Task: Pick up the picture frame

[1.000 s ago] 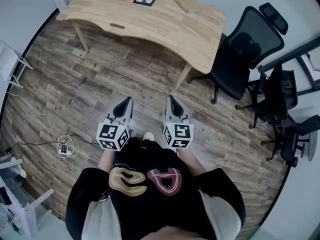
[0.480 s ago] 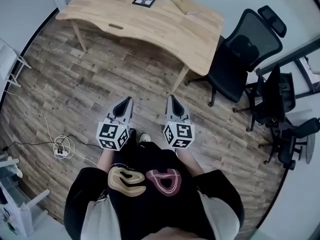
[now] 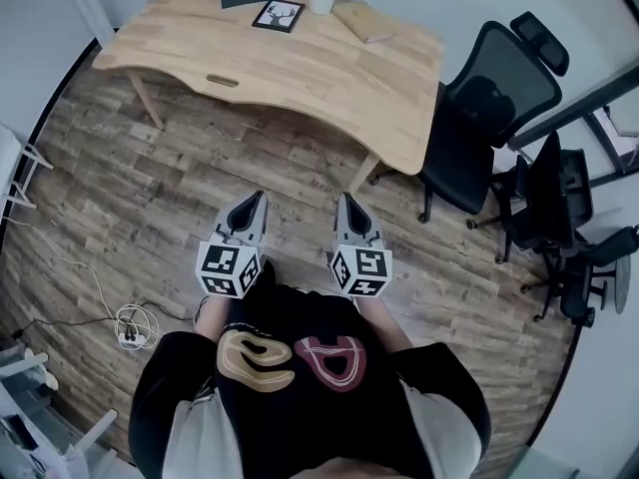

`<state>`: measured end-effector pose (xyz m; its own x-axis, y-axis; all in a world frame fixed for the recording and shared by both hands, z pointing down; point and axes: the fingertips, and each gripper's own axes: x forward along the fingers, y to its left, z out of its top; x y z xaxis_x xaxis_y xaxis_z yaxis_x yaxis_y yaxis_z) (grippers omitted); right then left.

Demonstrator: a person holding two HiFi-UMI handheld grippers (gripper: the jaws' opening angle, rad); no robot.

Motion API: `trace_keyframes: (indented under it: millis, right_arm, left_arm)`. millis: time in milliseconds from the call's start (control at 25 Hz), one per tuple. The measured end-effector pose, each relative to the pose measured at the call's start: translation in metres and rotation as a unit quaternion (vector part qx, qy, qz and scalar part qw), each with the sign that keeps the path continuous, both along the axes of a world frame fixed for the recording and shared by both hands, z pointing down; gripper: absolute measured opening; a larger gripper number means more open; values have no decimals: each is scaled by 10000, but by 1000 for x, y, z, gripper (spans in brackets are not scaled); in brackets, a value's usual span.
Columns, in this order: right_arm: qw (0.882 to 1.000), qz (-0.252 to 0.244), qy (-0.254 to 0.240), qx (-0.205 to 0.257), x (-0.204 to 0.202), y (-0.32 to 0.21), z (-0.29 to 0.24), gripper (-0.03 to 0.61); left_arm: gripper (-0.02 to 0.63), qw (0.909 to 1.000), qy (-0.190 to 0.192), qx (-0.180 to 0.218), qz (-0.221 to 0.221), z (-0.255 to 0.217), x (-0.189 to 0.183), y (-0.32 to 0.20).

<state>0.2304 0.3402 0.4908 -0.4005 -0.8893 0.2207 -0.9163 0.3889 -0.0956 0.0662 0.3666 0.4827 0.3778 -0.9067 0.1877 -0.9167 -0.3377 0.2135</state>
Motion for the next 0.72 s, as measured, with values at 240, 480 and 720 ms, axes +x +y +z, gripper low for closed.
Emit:
trace_keyframes:
  millis: [240,480,720]
  right_arm:
    - [9995,300,51,121,-44,-64,-7,11]
    - [9990,408,155,-85,-87,-101,-4,11]
    - [9962,763,155,-386,-103,-122,10,11]
  left_arm:
    - [20,10000,46,69,49,-7,-60,-74]
    - [20,9996,121,-24,241,-7,-102,-122]
    - [20,9992,73,-82,382,-4,-125,-150]
